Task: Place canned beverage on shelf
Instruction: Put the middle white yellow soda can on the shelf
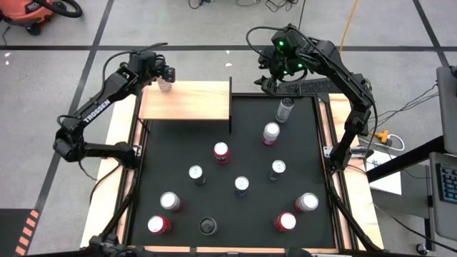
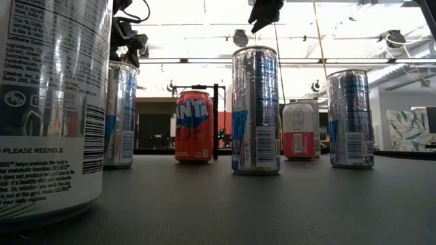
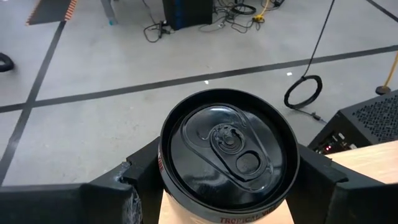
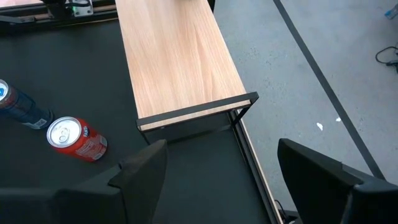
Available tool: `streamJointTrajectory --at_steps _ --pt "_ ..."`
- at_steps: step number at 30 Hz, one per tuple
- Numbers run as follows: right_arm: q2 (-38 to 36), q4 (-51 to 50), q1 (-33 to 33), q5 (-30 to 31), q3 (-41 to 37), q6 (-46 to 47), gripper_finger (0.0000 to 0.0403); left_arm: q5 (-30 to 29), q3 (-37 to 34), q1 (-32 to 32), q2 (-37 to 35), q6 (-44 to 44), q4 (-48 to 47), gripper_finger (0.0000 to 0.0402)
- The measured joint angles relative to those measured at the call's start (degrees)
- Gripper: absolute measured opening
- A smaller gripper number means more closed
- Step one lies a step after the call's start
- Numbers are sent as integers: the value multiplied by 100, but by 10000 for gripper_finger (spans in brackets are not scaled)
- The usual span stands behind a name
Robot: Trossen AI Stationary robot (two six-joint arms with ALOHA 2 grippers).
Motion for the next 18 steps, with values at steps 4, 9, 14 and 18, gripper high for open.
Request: streamJointTrajectory --at_steps 4,9,14,18 --pt "0 0 0 0 0 -1 286 237 -110 90 0 -152 164 244" --pt "0 0 0 2 0 2 286 293 -158 79 0 -256 164 244" --pt "0 0 0 0 0 39 286 420 -160 54 0 -439 292 244" --pt "0 2 0 0 0 24 286 431 -160 -20 0 -512 369 244"
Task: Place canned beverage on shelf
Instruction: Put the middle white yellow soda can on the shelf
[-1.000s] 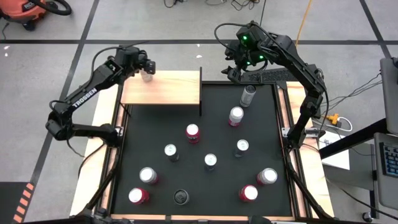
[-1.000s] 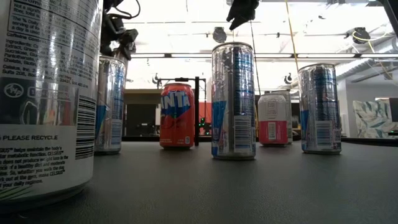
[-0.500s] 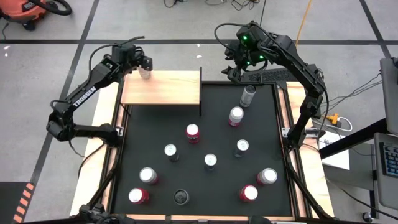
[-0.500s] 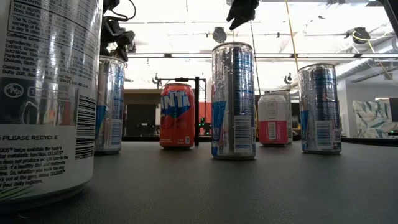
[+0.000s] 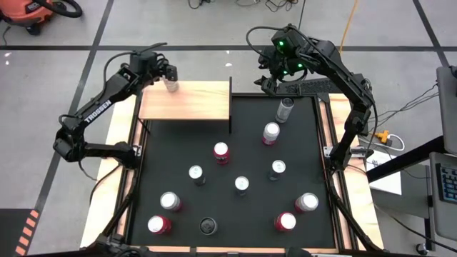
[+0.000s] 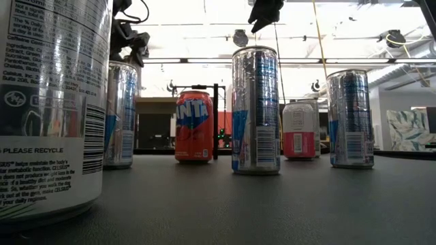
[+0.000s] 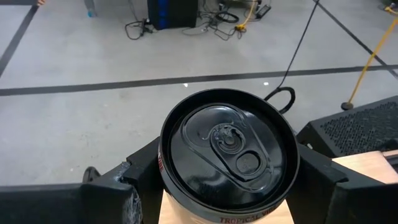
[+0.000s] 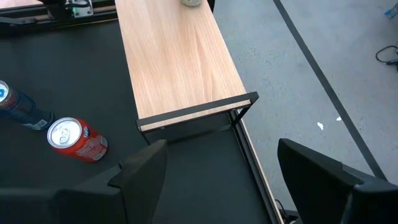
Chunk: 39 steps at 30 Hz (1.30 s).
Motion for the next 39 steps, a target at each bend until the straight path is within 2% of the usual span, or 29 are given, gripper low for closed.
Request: streamJointTrajectory --at_steps 39 --pt "0 127 0 0 0 83 286 -94 2 -54 195 168 13 256"
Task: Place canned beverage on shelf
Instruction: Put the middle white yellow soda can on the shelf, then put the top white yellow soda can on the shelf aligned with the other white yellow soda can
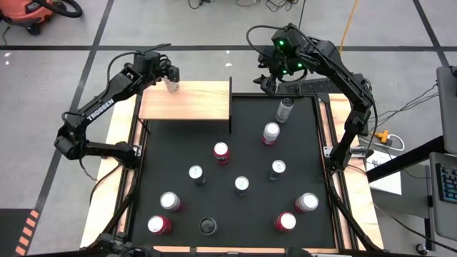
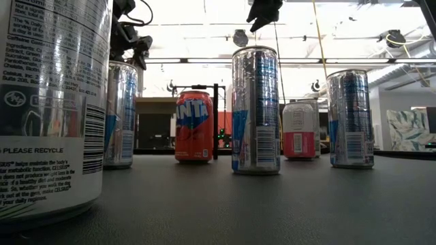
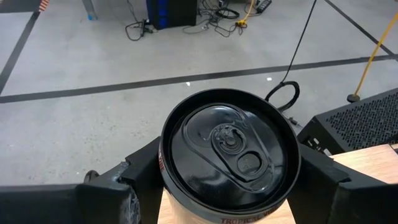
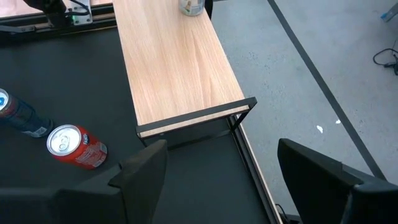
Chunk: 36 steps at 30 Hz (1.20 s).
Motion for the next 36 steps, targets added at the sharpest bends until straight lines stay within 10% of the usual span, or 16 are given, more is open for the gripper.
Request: streamJointTrajectory --at_steps 36 --pt "0 0 -2 9 -2 85 286 7 233 -60 -847 -15 124 305"
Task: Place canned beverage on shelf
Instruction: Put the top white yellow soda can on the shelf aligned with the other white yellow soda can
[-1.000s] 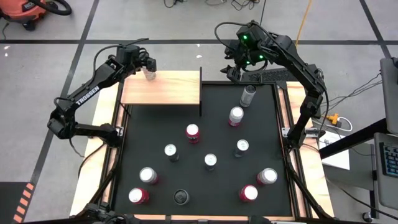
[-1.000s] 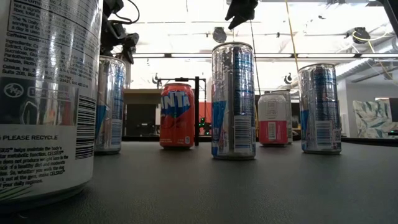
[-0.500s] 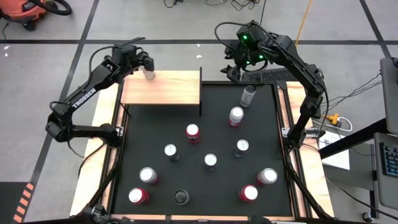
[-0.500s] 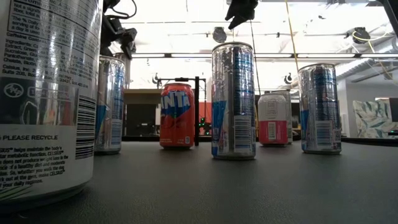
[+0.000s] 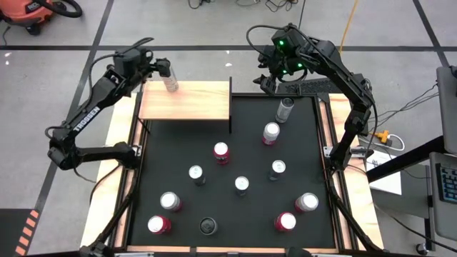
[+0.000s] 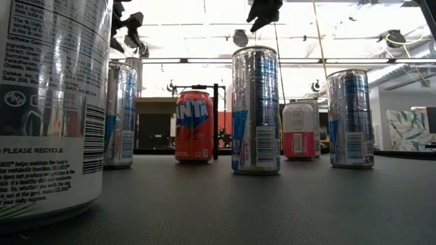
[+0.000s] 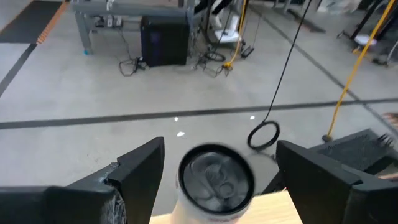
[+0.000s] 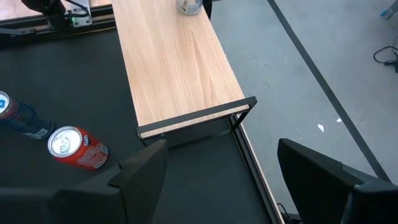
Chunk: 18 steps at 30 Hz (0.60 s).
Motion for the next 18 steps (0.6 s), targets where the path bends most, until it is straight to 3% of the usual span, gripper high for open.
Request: streamJointTrajectory --at_steps 6,18 --pt "0 -224 2 13 1 180 286 30 268 -353 -180 -8 -3 304" --pt "-19 -1468 17 -207 -1 733 286 39 538 -1651 -195 -226 -54 303"
